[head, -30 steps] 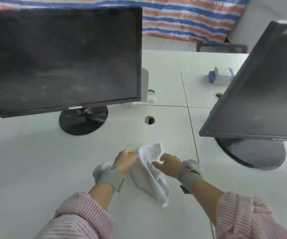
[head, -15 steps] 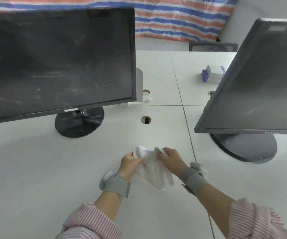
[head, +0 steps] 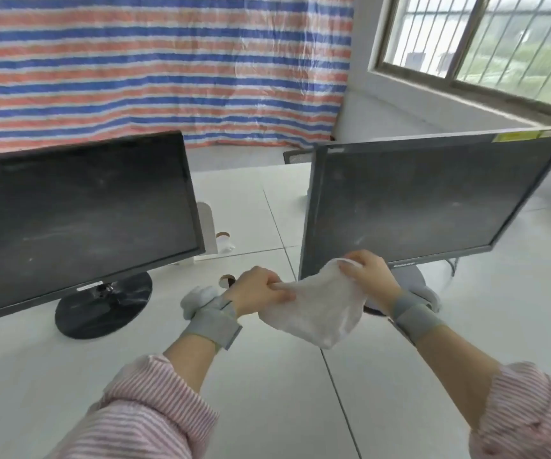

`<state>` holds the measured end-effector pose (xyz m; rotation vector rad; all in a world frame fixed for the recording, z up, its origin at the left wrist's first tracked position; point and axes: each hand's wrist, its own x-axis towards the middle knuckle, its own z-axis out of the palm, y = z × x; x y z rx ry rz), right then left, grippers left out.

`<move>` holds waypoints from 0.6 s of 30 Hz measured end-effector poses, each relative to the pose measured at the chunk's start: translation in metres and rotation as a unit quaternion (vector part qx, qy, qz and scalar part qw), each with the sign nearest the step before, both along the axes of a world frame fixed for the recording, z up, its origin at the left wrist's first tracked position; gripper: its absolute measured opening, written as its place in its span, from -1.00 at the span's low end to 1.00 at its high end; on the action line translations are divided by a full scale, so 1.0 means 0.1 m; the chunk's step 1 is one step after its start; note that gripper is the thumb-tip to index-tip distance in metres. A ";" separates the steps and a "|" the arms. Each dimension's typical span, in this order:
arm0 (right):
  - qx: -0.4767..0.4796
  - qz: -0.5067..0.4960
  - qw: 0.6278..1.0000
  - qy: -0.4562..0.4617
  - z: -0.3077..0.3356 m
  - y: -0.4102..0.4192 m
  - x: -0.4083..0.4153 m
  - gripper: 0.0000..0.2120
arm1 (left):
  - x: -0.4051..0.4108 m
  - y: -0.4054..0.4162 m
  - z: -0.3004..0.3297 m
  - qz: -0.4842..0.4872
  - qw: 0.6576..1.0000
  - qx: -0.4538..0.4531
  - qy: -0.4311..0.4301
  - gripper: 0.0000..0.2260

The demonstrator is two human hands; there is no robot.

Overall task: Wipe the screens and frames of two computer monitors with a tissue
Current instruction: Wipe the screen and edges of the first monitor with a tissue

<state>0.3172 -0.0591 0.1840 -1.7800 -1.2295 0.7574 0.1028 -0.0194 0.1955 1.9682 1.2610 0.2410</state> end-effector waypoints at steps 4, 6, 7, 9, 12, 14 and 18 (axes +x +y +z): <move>0.027 -0.040 0.999 -0.007 0.32 -0.26 0.50 -0.77 | 0.49 0.03 0.35 -0.006 0.996 0.051 -0.071 -0.63; 0.059 -0.114 0.987 0.095 0.47 -0.47 0.88 -0.77 | 0.83 0.01 0.53 0.019 0.994 0.049 -0.095 -0.69; 0.079 -0.145 0.975 0.152 0.52 -0.54 1.03 -0.79 | 0.96 0.01 0.59 0.033 0.993 0.034 -0.109 -0.73; 0.110 -0.161 0.952 0.234 0.63 -0.61 1.24 -0.81 | 1.19 0.00 0.71 0.043 0.990 -0.008 -0.135 -0.77; 0.165 -0.105 0.929 0.314 0.76 -0.70 1.63 -0.80 | 1.77 -0.14 0.91 0.039 0.969 -0.085 -0.229 -0.84; 0.171 -0.043 0.927 0.332 0.79 -0.67 1.72 -0.70 | 2.06 -0.21 0.99 -0.003 0.952 -0.105 -0.288 -0.82; 0.149 0.074 0.932 0.322 0.81 -0.60 2.13 -0.43 | 3.04 -0.31 1.11 -0.070 0.942 -0.126 -0.303 -0.66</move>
